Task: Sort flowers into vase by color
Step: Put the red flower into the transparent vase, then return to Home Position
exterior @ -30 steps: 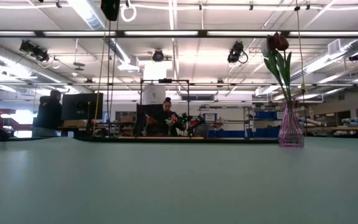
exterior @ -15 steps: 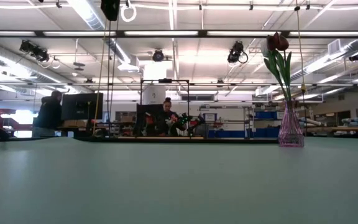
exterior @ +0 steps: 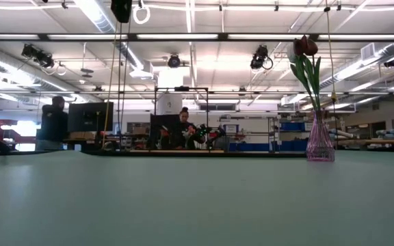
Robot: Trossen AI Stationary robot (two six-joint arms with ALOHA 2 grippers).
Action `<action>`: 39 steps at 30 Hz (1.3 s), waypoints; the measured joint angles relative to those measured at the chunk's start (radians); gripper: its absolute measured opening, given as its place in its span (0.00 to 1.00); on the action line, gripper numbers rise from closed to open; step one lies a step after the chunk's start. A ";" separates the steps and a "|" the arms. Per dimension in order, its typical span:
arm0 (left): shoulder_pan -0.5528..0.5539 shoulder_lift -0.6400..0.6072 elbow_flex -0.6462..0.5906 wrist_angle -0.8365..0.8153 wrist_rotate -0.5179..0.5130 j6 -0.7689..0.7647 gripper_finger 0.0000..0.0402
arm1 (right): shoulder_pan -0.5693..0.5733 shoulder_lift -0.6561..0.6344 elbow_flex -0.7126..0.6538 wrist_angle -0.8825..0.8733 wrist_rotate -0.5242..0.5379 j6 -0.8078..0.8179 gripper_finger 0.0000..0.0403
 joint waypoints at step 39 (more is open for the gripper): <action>0.000 0.000 0.000 0.015 0.000 0.000 0.36 | -0.204 0.216 0.341 0.105 0.583 -0.340 0.34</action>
